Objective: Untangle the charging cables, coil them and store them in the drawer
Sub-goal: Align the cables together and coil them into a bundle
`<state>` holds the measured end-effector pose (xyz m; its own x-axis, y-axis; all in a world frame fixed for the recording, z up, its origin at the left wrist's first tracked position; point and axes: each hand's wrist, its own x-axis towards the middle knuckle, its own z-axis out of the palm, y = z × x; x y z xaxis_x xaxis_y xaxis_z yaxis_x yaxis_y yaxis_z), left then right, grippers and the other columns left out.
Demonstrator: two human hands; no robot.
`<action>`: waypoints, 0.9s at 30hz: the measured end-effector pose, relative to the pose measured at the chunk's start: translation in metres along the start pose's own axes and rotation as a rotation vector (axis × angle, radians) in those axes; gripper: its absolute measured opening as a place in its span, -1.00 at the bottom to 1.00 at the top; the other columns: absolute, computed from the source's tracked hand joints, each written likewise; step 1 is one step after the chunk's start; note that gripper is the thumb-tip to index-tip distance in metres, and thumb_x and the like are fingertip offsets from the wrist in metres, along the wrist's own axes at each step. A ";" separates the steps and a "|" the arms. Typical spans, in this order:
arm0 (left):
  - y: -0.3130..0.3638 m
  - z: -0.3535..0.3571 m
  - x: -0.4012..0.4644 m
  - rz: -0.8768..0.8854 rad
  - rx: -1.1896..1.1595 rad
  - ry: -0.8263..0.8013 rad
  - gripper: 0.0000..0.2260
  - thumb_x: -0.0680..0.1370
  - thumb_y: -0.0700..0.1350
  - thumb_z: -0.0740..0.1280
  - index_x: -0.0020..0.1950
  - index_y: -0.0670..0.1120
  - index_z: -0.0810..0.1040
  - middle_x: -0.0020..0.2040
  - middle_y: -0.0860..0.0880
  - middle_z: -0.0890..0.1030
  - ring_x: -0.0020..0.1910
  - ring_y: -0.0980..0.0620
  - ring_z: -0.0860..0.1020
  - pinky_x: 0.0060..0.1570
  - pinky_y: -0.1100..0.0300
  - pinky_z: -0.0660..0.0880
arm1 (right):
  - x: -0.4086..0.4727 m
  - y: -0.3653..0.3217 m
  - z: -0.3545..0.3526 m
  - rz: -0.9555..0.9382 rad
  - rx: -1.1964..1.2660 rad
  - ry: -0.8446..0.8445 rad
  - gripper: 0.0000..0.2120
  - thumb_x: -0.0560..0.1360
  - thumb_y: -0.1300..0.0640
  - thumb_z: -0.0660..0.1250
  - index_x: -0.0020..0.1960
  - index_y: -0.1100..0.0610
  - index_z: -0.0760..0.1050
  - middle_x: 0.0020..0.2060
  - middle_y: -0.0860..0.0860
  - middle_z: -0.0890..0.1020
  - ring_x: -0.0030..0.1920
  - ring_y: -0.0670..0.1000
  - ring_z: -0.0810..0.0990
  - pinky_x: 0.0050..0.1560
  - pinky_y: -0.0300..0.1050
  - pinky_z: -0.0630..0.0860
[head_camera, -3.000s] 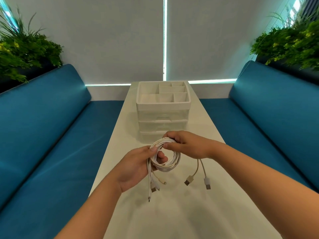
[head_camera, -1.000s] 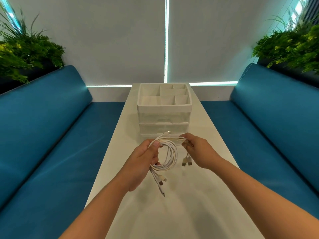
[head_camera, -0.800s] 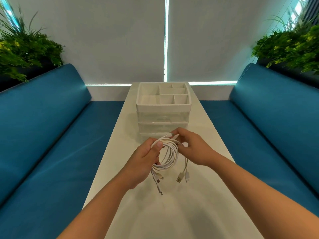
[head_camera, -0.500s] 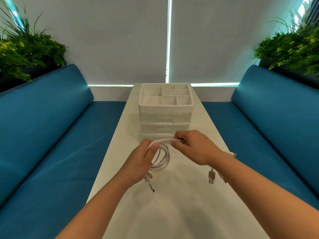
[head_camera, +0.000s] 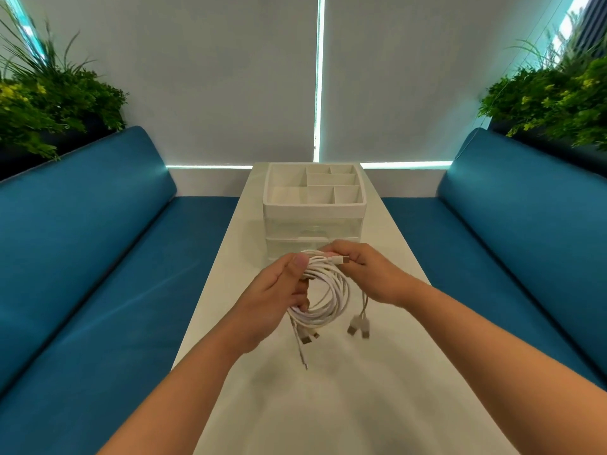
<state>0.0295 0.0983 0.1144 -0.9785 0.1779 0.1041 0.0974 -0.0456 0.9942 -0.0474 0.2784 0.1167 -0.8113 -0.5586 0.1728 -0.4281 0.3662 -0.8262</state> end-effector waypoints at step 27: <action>-0.032 0.001 0.015 0.031 0.350 0.261 -0.78 0.65 0.05 0.18 0.08 -0.02 0.55 -0.24 -0.04 0.51 -0.36 0.15 0.41 -0.37 0.39 0.47 | -0.010 0.024 0.006 0.164 0.210 -0.187 -0.61 0.45 0.38 0.13 0.05 0.13 0.66 -0.22 0.06 0.59 -0.27 0.02 0.33 -0.23 -0.20 0.33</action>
<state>0.0123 0.1039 0.0838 -0.9829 -0.0746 0.1682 0.1392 0.2965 0.9448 -0.0476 0.2883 0.0923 -0.7670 -0.6391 -0.0570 -0.1905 0.3116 -0.9309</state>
